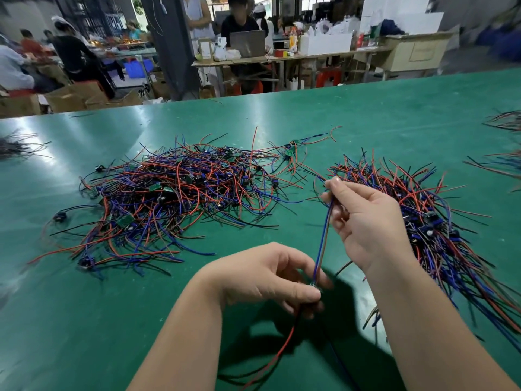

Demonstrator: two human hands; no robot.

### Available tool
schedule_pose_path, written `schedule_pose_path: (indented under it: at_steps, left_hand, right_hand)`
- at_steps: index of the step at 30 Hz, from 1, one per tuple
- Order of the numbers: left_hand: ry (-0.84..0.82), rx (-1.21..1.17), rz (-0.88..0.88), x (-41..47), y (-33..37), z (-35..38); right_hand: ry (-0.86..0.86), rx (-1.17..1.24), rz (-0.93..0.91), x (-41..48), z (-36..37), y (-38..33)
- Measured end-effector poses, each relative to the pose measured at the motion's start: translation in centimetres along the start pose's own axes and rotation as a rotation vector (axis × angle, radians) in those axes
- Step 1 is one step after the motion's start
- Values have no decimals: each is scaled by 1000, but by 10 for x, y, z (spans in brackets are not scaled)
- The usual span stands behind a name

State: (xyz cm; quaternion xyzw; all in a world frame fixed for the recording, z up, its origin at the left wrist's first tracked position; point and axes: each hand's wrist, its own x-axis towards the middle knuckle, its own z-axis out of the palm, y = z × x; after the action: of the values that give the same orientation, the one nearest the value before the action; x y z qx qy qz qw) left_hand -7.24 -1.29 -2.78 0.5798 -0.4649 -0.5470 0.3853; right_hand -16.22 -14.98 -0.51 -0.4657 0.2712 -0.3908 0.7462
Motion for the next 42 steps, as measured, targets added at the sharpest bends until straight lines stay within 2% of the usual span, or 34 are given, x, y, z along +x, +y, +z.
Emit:
schedule_pose_path:
  at_steps: [4, 6, 8, 10, 12, 14, 16, 18, 20, 22, 23, 24, 25, 28, 30, 34, 38, 42]
  left_hand:
    - [-44, 29, -11, -1, -3, -3]
    - [79, -17, 53, 3, -2, -2]
    - [327, -91, 170, 8, 0, -1]
    - [546, -325, 298, 12, 3, -1]
    - [679, -615, 418, 14, 8, -4]
    - [742, -847, 535, 12, 13, -7]
    - [757, -985, 622, 10, 16, -12]
    - [763, -1035, 678, 9, 16, -16]
    - [762, -1042, 716, 8, 15, -17]
    - [731, -1080, 735, 7, 13, -17]
    - [711, -1102, 739, 6, 13, -17]
    - [695, -1102, 736, 6, 14, -16]
    - [697, -1071, 719, 7, 14, -15]
    - [790, -840, 620, 14, 14, -10]
    - [787, -690, 605, 20, 9, -6]
    - [712, -401, 567, 20, 2, -4]
    - [713, -346, 431, 16, 2, -8]
    - [451, -391, 290, 9, 2, -6]
  right_hand:
    - [-21, 81, 2, -1, -4, -12]
    - [-12, 109, -18, 2, -8, -19]
    - [-13, 60, -19, 4, -12, -22]
    - [-71, -11, 18, 3, -12, -20]
    - [-136, -58, 76, 0, -10, -16]
    - [-151, -48, 126, -2, -6, -11]
    - [-71, 1, 131, -3, 0, -2]
    - [106, -4, -4, -7, 6, 8]
    - [259, -7, -329, -19, 11, 12]
    - [175, -58, -671, -31, 12, 16]
    - [82, -104, -750, -34, 13, 20]
    - [-7, -133, -726, -35, 15, 23]
    - [-71, -140, -612, -35, 19, 26]
    - [-164, -241, -80, -27, 26, 36]
    - [-220, -222, 130, -21, 24, 41]
    - [-243, -83, 93, -14, 17, 41]
    - [-203, -77, 101, -10, 13, 35]
    - [-29, -28, -51, -7, 7, 29]
